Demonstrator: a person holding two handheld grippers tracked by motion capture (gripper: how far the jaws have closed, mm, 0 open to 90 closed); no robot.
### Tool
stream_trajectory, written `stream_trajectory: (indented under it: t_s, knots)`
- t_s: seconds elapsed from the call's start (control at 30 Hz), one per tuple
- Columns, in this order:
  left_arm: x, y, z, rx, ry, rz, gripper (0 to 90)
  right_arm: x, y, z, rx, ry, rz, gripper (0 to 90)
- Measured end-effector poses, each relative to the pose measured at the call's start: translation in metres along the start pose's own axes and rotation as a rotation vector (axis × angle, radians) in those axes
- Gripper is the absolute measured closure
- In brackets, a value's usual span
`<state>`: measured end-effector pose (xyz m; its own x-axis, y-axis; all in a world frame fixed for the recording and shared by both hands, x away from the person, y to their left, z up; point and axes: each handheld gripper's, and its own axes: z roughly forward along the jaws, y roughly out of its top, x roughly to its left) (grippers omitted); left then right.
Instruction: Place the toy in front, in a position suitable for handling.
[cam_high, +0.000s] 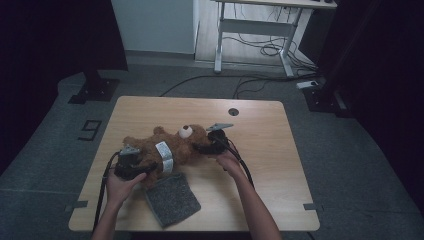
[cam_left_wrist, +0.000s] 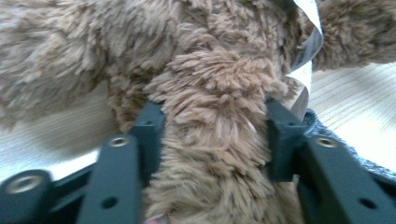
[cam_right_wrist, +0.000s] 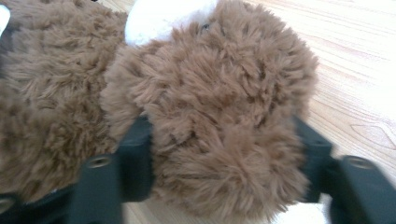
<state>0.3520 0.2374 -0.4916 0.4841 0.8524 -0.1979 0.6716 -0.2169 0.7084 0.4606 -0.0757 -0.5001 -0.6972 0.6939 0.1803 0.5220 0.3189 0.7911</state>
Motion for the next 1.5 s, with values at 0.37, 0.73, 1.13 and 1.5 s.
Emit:
stream_trajectory:
  t_s: [0.37, 0.73, 1.13, 1.5]
  knots:
    - [0.002, 0.012, -0.004, -0.053, 0.054, 0.024, 71.9, 0.007, 0.004, -0.005, -0.082, -0.057, -0.041, 63.1]
    - [-0.020, 0.049, -0.001, -0.116, 0.028, 0.057, 72.2, 0.008, 0.019, -0.065, -0.231, -0.171, -0.106, 63.6]
    - [-0.077, 0.093, 0.029, -0.064, -0.020, 0.180, 72.0, -0.025, -0.024, -0.132, -0.301, -0.247, 0.019, 63.5]
    - [-0.088, 0.101, 0.065, 0.001, -0.054, 0.232, 71.4, -0.038, -0.061, -0.148, -0.284, -0.295, 0.092, 62.8]
